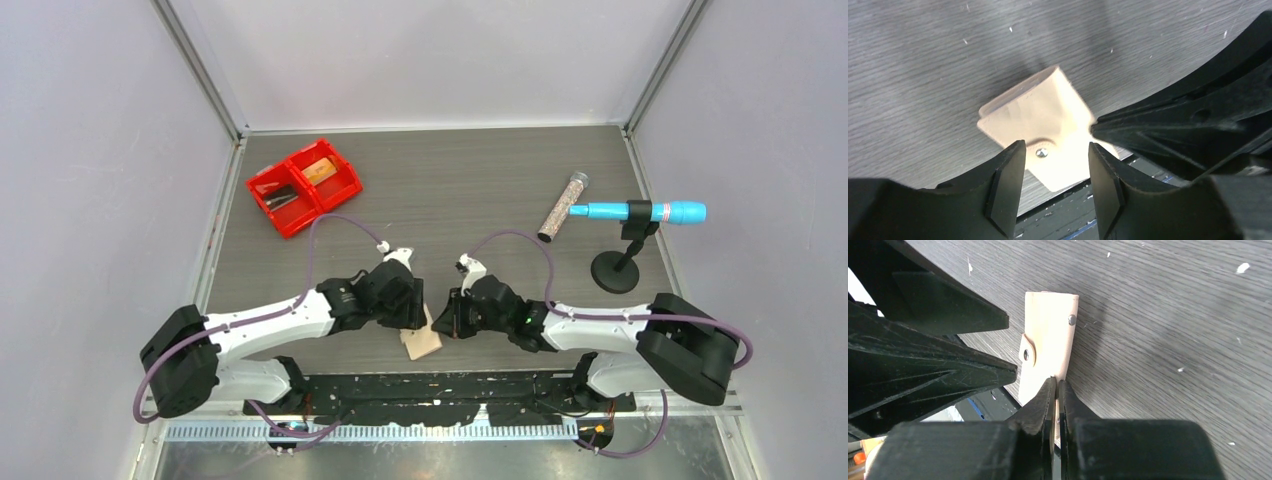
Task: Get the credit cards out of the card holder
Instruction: Open the card holder at the center of the board.
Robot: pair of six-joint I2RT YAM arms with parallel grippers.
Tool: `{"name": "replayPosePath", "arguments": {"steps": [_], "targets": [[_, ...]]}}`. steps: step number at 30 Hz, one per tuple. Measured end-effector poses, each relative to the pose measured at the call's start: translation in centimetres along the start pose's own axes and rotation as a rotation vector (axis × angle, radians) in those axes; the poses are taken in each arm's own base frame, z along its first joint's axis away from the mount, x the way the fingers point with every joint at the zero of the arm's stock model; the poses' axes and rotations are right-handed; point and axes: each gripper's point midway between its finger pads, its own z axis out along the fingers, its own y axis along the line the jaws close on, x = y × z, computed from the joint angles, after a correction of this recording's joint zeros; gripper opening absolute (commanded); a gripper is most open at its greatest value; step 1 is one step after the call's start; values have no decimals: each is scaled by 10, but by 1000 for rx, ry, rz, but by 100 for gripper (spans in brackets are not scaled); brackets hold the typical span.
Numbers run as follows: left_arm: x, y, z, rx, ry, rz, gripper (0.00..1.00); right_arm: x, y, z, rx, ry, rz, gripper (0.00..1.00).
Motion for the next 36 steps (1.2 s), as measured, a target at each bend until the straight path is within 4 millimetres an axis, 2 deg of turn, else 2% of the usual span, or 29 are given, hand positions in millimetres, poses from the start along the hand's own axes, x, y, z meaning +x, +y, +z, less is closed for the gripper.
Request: {"name": "replayPosePath", "arguments": {"steps": [5, 12, 24, 31, 36], "targets": [[12, 3, -1, -42, 37, 16, 52, -4, -3, -6, 15, -42, 15, 5], [28, 7, 10, -82, 89, 3, 52, -5, -3, -6, 23, -55, 18, 5], [32, 14, 19, -117, 100, 7, 49, 0, -3, -5, 32, -54, 4, 5], [30, 17, 20, -136, 88, 17, 37, 2, -6, -6, 41, -50, 3, 5], [28, 17, 20, -135, 80, 23, 21, 1, -7, -5, 48, -58, 0, 5]]}}
